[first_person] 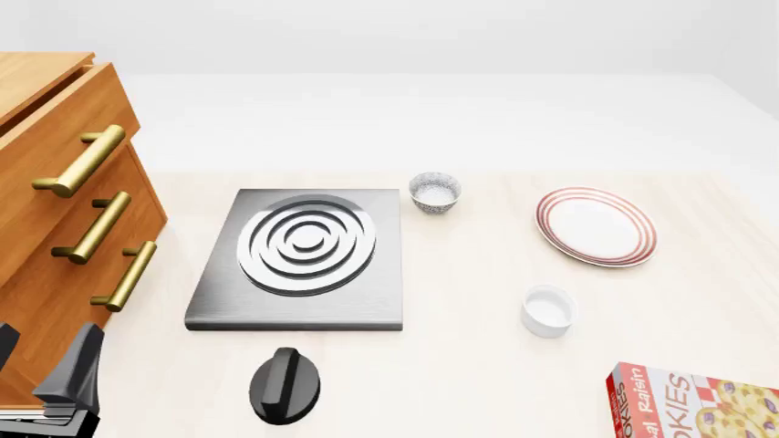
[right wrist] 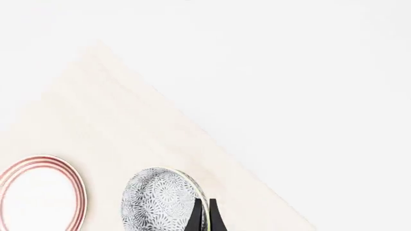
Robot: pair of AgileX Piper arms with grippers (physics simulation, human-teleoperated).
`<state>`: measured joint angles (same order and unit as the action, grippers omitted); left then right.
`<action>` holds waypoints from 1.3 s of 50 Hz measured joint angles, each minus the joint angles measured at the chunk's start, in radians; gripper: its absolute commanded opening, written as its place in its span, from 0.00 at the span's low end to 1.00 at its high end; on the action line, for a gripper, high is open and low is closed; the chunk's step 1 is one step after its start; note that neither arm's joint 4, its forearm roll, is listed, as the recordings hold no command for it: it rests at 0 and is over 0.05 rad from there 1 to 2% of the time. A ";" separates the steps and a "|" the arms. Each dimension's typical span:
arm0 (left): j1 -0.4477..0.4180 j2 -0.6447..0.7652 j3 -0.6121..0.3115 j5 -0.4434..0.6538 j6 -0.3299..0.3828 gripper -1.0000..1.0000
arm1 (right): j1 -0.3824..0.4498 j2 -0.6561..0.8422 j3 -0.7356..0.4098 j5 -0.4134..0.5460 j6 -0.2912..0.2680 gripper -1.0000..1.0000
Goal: Pick the akita bowl next to the cookies box and place it on the plate.
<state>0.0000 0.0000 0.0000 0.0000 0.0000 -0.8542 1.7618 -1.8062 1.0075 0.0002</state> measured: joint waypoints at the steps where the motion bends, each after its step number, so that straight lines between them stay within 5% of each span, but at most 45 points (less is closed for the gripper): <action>1: 0.000 0.000 0.000 0.000 0.000 1.00 | 0.003 0.003 -0.011 0.007 0.001 0.00; 36: 0.000 0.000 0.000 0.000 0.000 1.00 | 0.294 0.065 -0.224 0.127 0.041 0.00; 65: 0.000 0.000 0.000 0.000 0.000 1.00 | 0.501 0.067 -0.137 0.068 0.293 0.00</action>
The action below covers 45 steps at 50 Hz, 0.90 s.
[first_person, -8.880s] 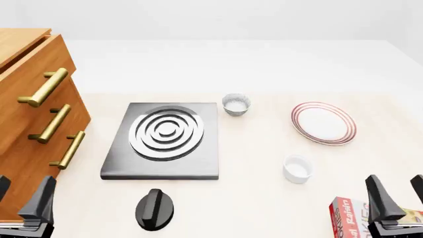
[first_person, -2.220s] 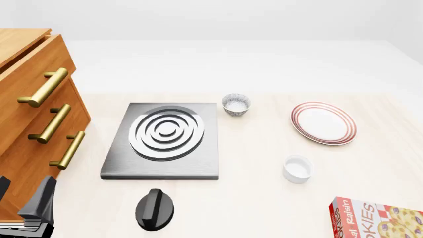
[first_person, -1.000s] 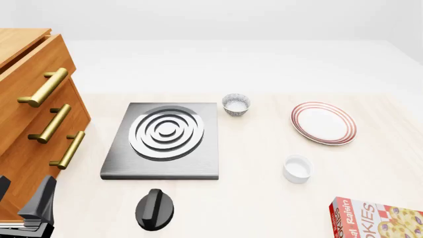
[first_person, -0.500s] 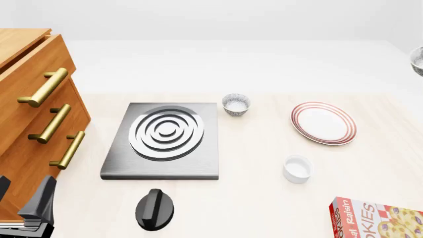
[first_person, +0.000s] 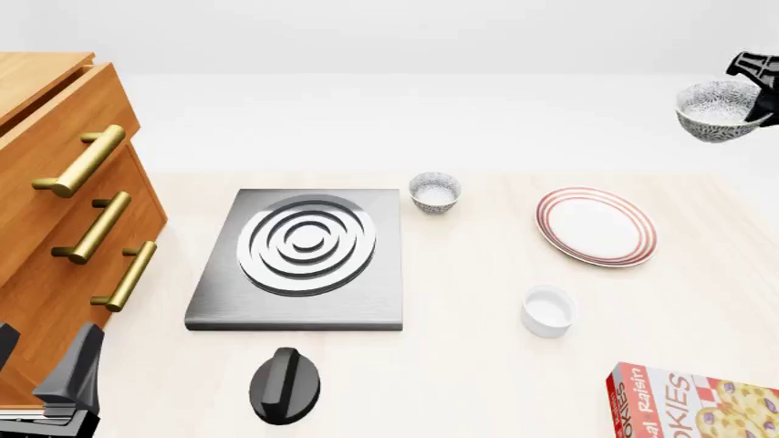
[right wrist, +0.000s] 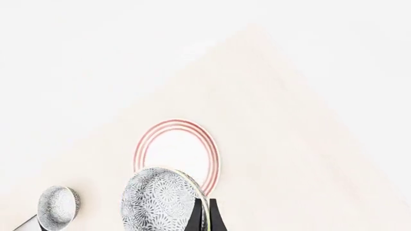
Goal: Pick the akita bowl next to the cookies box and place it on the plate.
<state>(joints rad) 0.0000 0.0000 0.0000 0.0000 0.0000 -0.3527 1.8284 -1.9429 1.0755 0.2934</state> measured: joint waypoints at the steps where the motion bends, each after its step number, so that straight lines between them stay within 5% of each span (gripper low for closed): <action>1: 0.000 0.000 0.000 0.000 0.000 1.00 | 0.006 -0.001 0.007 -0.004 0.008 0.00; 45: 0.000 0.000 0.000 0.000 0.000 1.00 | 0.162 0.021 0.352 -0.318 0.253 0.00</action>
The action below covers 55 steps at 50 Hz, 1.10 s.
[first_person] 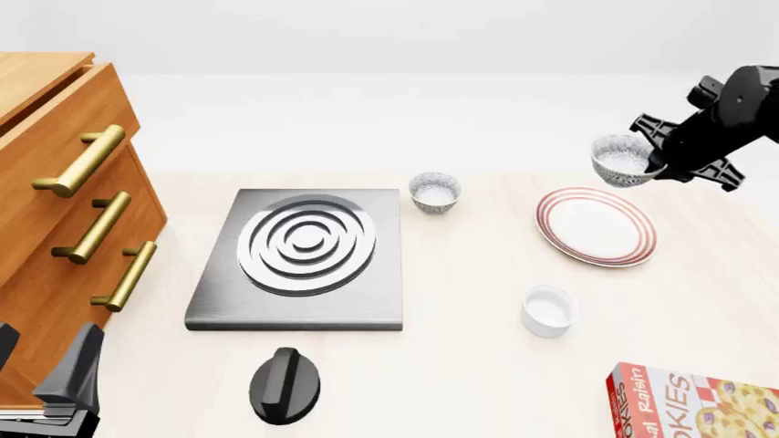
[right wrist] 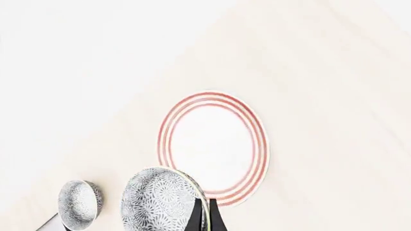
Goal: Pick the akita bowl next to the cookies box and place it on the plate.
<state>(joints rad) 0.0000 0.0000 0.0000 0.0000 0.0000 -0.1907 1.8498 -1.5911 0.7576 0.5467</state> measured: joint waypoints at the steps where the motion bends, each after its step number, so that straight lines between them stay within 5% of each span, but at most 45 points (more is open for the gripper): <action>1: 0.000 0.000 0.000 0.000 0.000 1.00 | 0.001 0.000 0.007 -0.008 0.004 0.00; 21: 0.000 0.000 0.000 0.000 0.000 1.00 | 0.010 0.012 0.115 -0.124 0.055 0.00; 55: 0.000 0.000 0.000 0.000 0.000 1.00 | 0.010 0.073 0.151 -0.218 0.051 0.00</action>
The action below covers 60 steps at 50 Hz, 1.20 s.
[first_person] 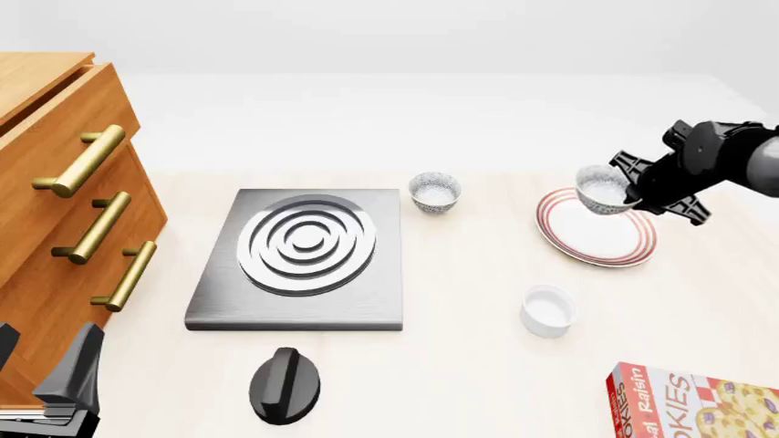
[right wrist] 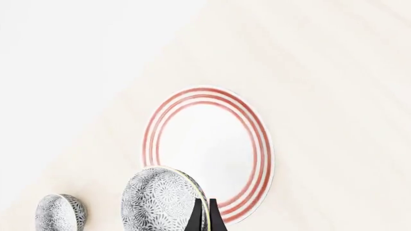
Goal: Pick the akita bowl next to the cookies box and place it on the plate.
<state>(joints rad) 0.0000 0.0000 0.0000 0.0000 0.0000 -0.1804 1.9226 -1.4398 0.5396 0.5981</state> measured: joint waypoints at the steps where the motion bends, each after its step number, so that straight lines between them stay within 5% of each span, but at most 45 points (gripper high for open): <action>1: 0.000 0.000 0.000 0.000 0.000 1.00 | 0.000 0.002 0.000 -0.002 -0.001 0.00; 60: 0.000 0.000 0.000 0.000 0.000 1.00 | -0.032 0.149 -0.044 -0.091 -0.022 0.00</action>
<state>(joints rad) 0.0000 0.0000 0.0000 0.0000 0.0000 -0.2120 2.0711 -1.4840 0.4490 0.5761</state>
